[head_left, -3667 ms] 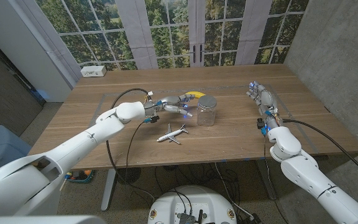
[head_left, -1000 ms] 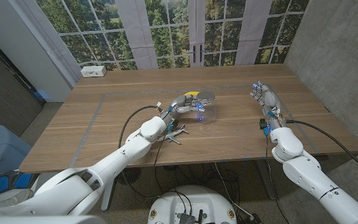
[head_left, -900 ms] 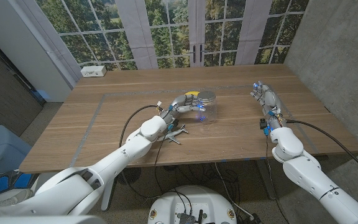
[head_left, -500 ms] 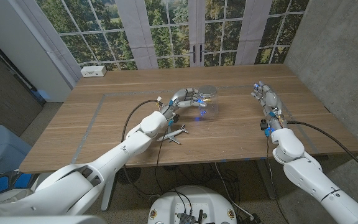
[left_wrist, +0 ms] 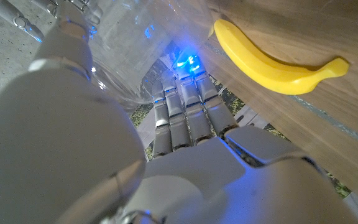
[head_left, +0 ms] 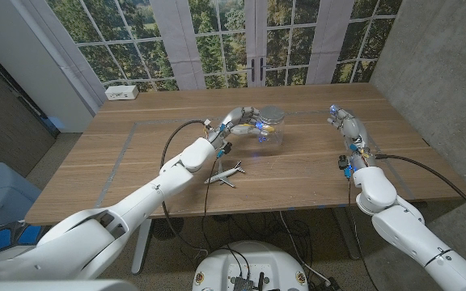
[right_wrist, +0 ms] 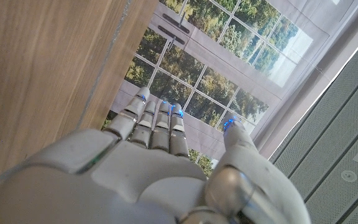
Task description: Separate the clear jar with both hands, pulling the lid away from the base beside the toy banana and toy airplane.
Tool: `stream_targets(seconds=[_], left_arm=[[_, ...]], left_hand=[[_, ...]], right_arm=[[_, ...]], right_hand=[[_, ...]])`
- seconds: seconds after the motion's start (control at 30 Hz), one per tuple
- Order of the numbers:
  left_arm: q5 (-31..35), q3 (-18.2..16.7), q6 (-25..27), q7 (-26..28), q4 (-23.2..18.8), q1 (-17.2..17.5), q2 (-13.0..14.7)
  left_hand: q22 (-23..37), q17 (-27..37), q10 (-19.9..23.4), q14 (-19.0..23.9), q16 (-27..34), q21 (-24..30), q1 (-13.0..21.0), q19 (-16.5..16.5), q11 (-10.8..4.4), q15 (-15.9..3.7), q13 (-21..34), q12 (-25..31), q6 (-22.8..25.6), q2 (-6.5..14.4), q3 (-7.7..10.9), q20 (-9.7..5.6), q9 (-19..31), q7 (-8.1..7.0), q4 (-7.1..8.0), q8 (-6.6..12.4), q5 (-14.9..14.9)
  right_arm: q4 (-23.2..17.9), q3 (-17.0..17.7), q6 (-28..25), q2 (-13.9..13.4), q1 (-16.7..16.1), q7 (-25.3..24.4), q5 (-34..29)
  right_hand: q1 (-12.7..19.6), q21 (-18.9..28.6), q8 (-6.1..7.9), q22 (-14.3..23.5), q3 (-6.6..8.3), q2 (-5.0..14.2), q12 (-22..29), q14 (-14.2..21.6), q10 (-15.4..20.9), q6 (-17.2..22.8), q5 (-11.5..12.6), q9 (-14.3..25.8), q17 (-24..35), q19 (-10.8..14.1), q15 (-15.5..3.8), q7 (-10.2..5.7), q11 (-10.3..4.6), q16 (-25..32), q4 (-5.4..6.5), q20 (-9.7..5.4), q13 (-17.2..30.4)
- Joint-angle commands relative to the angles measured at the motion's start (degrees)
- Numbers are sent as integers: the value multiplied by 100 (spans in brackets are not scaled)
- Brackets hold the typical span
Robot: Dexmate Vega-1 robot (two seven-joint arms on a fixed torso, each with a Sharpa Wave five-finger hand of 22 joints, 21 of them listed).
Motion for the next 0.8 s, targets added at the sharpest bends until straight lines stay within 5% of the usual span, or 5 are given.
stream_targets(seconds=[0.03, 0.8], left_arm=[[299, 7, 20, 127, -299, 38, 154], [794, -6, 303, 300, -838, 130, 430]], left_hand=[[21, 1312, 2009, 905, -22, 48, 1332, 187, -1594, -1816, 2872, 768, 1332, 1379, 75, -448, 762, -1319, 101, 1524, 1425], [35, 1390, 2038, 930, -91, 164, 1339, 86, -1594, -1816, 3093, 855, 1390, 1337, 34, -475, 893, -1282, 106, 1544, 1674]], right_arm=[[-788, -9, -884, -151, -222, -513, -718], [-1954, -445, -2764, -339, -153, -914, -2021]], right_hand=[[45, -22, -16, 18, 13, 2, -17, 87, -32, -41, 25, 15, 14, 24, 1, -37, -66, 14, -36, 135, 23], [128, -23, -34, 37, -27, -107, -40, 55, -154, -266, 23, 20, 34, -4, 20, -142, -143, 8, -59, 299, 50]])
